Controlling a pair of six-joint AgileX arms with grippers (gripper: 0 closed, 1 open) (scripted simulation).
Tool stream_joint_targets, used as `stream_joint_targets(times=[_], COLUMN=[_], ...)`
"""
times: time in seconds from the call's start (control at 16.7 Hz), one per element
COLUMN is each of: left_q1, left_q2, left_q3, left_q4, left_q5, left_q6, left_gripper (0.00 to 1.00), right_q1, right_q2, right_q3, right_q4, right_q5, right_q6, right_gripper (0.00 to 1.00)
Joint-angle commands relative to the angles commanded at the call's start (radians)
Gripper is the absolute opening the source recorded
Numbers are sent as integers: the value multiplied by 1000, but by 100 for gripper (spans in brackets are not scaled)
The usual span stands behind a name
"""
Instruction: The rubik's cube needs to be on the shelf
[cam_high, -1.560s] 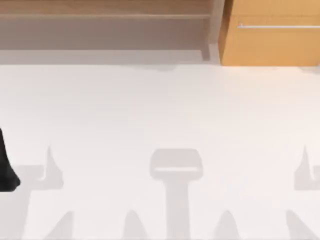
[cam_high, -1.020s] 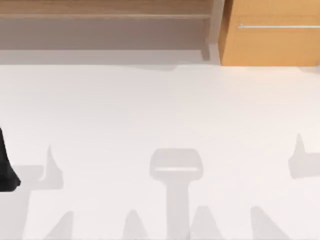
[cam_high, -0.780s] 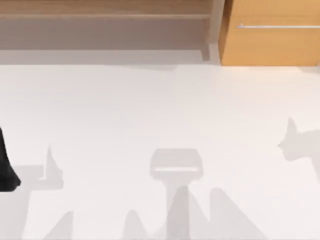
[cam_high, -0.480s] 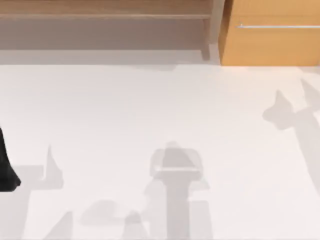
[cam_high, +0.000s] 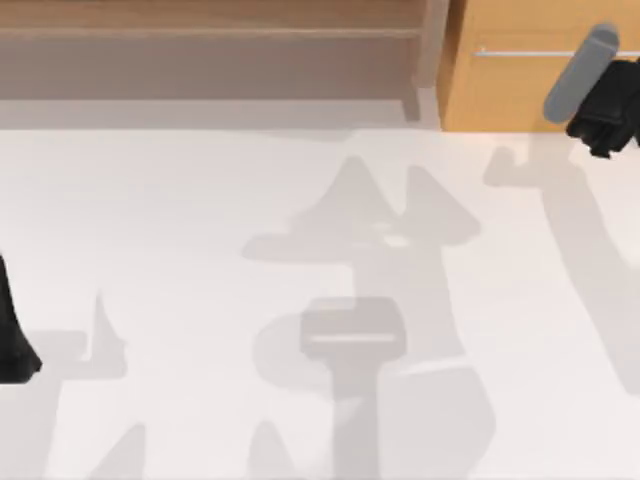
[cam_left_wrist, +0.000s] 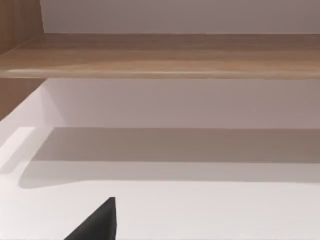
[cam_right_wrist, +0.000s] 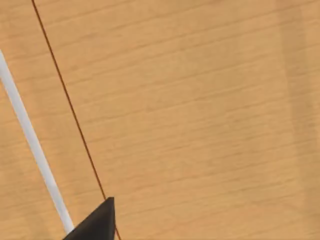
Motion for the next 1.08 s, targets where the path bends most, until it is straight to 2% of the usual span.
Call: stream_joint_targets(times=[0.24, 0.42, 0.84, 1.08], left_q1=[0, 0, 0, 0], left_q2=[0, 0, 0, 0], left_q3=[0, 0, 0, 0], left_q4=[0, 0, 0, 0], left_q5=[0, 0, 0, 0], left_q6=[0, 0, 0, 0], left_gripper=[100, 100, 100, 100], right_q1=[5, 6, 2, -3], right_q2=[276, 388, 410, 441], right_q3=[106, 149, 156, 227], right_q4=[166, 237, 248, 213], right_q5=[36, 52, 54, 48], right_q6=[-173, -244, -257, -259], right_gripper=[100, 100, 100, 100])
